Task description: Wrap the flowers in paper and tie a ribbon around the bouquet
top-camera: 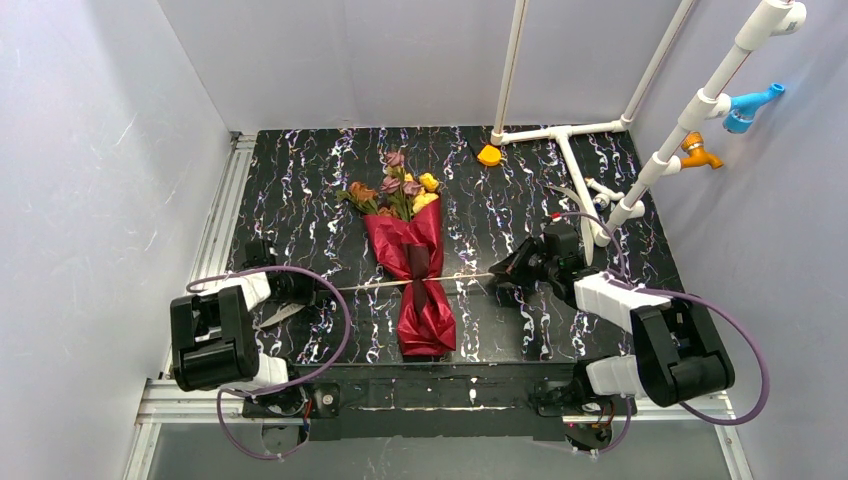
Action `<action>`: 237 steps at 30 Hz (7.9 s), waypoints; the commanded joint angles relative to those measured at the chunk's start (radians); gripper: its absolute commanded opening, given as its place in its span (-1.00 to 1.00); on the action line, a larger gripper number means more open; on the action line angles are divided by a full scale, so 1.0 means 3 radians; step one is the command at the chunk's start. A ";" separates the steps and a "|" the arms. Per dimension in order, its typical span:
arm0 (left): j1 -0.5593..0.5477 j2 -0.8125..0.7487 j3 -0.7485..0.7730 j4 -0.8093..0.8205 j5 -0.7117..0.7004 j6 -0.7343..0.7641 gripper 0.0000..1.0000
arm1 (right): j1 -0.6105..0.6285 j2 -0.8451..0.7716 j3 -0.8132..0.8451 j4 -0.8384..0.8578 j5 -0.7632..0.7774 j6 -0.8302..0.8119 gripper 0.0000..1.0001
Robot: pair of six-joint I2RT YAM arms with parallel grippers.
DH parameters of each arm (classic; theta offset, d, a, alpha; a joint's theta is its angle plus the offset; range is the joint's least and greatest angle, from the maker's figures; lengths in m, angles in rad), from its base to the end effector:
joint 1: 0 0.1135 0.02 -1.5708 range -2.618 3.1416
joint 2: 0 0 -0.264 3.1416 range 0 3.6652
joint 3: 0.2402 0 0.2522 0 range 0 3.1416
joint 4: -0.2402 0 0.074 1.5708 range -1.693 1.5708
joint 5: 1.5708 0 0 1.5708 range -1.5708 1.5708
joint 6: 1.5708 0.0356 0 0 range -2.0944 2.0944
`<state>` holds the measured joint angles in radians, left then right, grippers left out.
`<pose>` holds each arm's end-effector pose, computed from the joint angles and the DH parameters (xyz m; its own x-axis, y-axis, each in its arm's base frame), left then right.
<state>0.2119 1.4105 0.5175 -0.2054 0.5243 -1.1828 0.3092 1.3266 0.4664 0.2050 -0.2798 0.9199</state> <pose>0.2246 0.0301 0.1276 -0.3670 -0.8986 0.2405 -0.7905 0.1650 -0.5899 0.2325 0.0846 0.1572 -0.7503 0.5630 -0.3466 0.1582 0.6618 0.7328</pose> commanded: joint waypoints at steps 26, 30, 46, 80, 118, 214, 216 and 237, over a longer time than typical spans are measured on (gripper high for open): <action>-0.2153 -0.0677 0.1914 -0.0870 -0.1588 0.2993 0.88 | 0.0185 -0.0457 0.1169 -0.2424 0.2234 -0.0356 0.74; -0.3101 0.0006 0.2406 -0.0543 -0.1626 0.3608 0.84 | 0.0182 -0.0841 0.1661 -0.2855 0.2782 -0.0646 0.81; -0.4352 0.2740 0.5126 -0.1346 -0.2218 0.4716 0.74 | 0.0181 -0.2083 0.2027 -0.3445 0.3433 -0.0540 0.92; -0.4306 0.3669 0.6039 -0.2486 -0.1880 0.5510 -0.29 | 0.0181 -0.2075 0.1977 -0.3379 0.2932 -0.0551 0.93; -0.3721 0.0111 0.2730 -0.0918 -0.2342 0.5152 -1.00 | 0.0186 -0.1530 0.1566 -0.2495 0.1657 -0.0272 0.59; -0.3011 -0.0734 0.0295 0.2183 -0.2413 0.6439 -1.00 | 0.1457 0.1389 0.1678 -0.0238 0.0784 -0.3061 -0.39; -0.3014 -0.0731 0.0301 0.2183 -0.2420 0.6426 -1.00 | 0.1468 0.1338 0.1599 -0.0152 0.0675 -0.3123 -0.48; -0.3012 -0.0887 0.0335 0.2158 -0.2383 0.6283 -1.00 | 0.1457 0.1675 0.1722 -0.0014 0.0682 -0.3903 0.54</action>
<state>-0.6956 1.1698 0.5941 0.4194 -0.1970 0.7208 0.7475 1.7782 0.9360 0.1616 -0.0303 -0.1246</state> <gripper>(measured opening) 0.007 0.765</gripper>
